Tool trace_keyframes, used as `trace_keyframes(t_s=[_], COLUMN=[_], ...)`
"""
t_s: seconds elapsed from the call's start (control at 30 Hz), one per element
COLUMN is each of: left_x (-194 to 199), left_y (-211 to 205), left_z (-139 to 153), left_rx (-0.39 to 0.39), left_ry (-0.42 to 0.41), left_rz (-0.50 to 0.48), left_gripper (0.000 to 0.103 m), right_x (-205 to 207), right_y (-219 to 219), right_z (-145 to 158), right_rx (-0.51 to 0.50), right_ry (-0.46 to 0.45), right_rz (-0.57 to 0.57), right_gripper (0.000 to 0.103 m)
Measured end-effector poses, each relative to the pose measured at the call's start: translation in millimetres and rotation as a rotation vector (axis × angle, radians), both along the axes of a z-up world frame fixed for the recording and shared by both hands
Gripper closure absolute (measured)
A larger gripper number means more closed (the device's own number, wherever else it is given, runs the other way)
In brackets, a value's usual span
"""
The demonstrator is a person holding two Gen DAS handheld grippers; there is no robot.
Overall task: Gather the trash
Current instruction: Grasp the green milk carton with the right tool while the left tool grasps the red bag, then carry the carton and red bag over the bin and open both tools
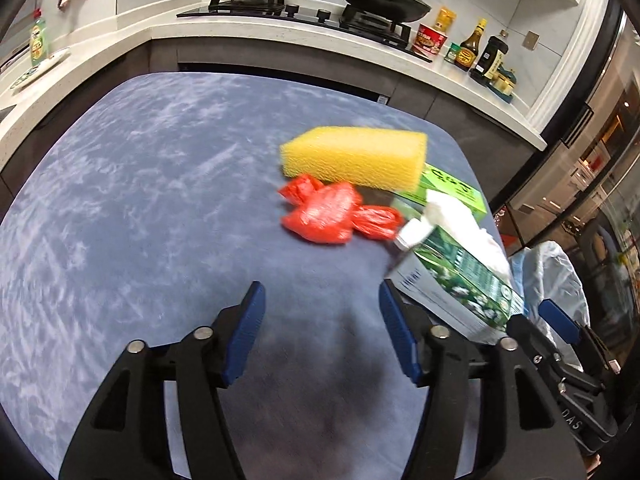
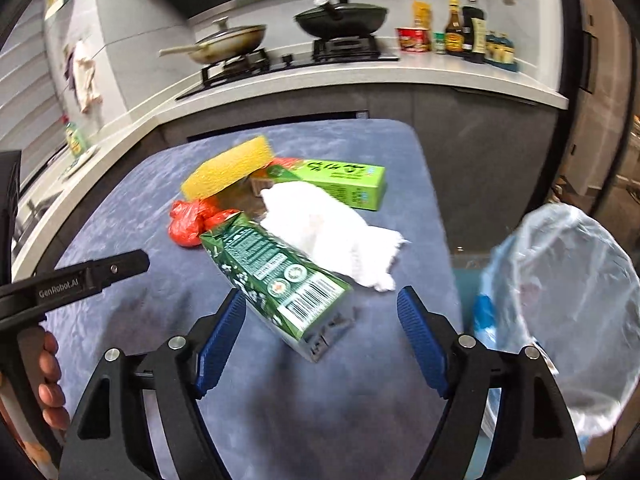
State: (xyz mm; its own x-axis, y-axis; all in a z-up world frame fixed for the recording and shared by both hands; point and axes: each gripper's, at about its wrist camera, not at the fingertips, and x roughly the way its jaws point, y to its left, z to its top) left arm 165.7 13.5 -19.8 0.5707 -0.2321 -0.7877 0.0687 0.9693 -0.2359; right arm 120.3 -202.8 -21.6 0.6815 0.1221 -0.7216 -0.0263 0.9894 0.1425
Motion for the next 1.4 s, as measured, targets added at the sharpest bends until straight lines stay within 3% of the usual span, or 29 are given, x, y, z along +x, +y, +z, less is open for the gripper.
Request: trace_keyframes(t_s=[0.3,0.63,0.67,0.77,0.87,1.4], left_x=[30.0,75.0,77.2,80.1,74.4,-21.2], left_y=[0.8,-4.1,-4.2,-8.5,-12.0,-12.8], left_z=[-14.2,-31.3,-33.0,-35.2,-33.3,23.3], left_rx=[0.006,-0.040,-0.047,-0.059,-0.067,-0.033], left_ry=[0.000,0.005,0.006,0.014,0.017,-0.051], left_rz=[-0.015,-0.035,-0.040,-0.067,-0.079,-0.119], left_gripper=[0.030,0.028,0.031,0.055,0.067,0.071], right_x=[21.9,11.3,8.5,-0.5,-9.0,-72.9], right_y=[12.8,18.9,19.3,20.2,21.1,3.6], right_z=[-21.9,-16.4,-14.8,-10.0,-6.7,34.9], right_rx=[0.000,0.025,0.031,0.043,0.050,0.100], right_ry=[0.024,0.018,0.016,0.012,0.014,-0.060], right_rz=[0.083,0.111,0.112,0.105,0.095,0.017], right_gripper=[0.028,0.044,0.045,0.047,0.048,0.052])
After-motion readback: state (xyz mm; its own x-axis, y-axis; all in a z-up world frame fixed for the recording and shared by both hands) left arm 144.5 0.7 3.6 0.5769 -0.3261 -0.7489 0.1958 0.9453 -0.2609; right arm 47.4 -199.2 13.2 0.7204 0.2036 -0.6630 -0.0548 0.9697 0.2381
